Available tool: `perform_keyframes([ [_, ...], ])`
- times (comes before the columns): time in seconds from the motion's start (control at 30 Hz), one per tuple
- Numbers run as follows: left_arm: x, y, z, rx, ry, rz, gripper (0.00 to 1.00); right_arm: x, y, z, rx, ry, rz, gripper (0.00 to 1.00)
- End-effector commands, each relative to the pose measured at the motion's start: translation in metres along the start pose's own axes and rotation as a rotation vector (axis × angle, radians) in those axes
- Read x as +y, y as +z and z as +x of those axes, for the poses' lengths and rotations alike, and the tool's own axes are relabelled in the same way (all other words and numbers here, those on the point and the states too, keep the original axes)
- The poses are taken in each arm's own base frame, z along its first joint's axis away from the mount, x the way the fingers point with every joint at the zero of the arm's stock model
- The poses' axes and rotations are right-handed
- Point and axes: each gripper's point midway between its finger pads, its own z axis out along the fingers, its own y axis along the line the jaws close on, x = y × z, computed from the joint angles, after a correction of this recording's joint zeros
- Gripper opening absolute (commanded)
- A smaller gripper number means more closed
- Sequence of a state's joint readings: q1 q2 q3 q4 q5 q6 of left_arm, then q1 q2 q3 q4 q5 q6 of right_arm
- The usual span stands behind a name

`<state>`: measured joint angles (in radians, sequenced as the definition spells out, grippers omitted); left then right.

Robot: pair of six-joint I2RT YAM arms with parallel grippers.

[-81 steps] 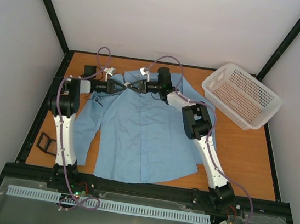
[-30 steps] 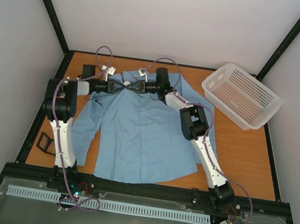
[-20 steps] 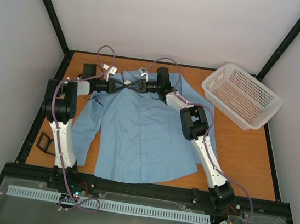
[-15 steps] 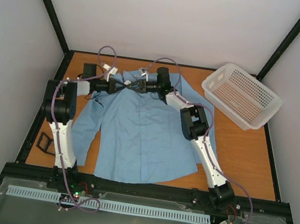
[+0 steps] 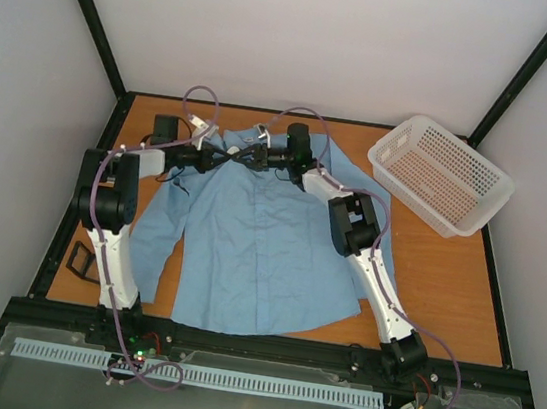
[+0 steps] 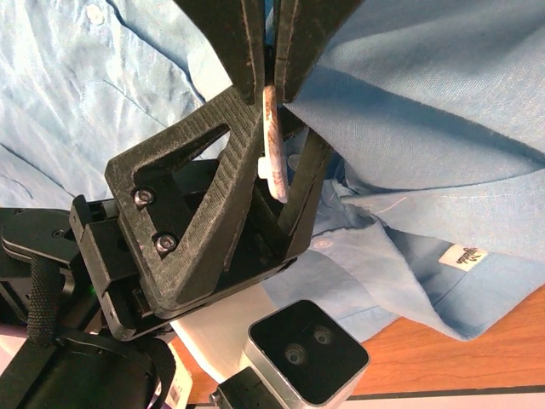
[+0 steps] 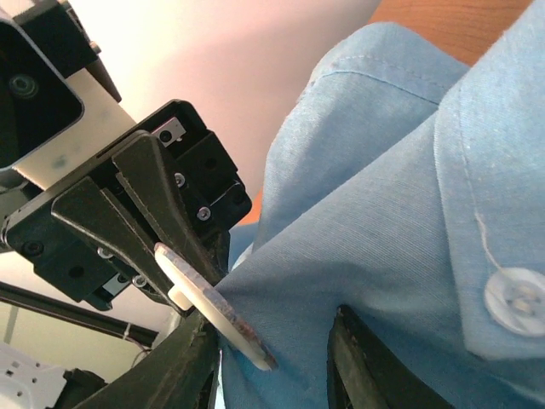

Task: Pin the brooch onto the clothing

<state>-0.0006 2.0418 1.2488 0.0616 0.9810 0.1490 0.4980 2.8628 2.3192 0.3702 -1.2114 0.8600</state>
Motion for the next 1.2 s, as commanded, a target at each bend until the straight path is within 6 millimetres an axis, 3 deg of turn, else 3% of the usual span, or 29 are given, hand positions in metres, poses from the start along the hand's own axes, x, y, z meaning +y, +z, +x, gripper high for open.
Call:
perform_keyframes([
  [0.0,-0.044,0.001,-0.025,-0.051,0.122,0.12,0.01,-0.042,-0.012,-0.01,-0.125,0.143,0.097,0.34],
  [0.43,-0.046,0.002,-0.019,-0.036,0.128,0.09,0.01,-0.044,-0.012,-0.007,-0.134,0.201,0.084,0.34],
  [0.53,-0.039,0.005,-0.021,-0.038,0.081,0.071,0.01,-0.045,-0.016,-0.009,-0.152,0.179,0.133,0.45],
  [0.67,-0.028,0.006,-0.017,-0.029,0.052,0.033,0.01,-0.035,-0.021,-0.016,-0.165,0.119,0.155,0.49],
  [0.87,-0.022,0.004,-0.02,-0.024,0.08,-0.002,0.01,-0.028,-0.036,0.0,-0.107,0.047,0.206,0.59],
  [1.17,-0.004,-0.001,-0.023,0.008,0.097,-0.137,0.03,0.018,-0.056,-0.007,-0.072,-0.074,0.23,0.81],
])
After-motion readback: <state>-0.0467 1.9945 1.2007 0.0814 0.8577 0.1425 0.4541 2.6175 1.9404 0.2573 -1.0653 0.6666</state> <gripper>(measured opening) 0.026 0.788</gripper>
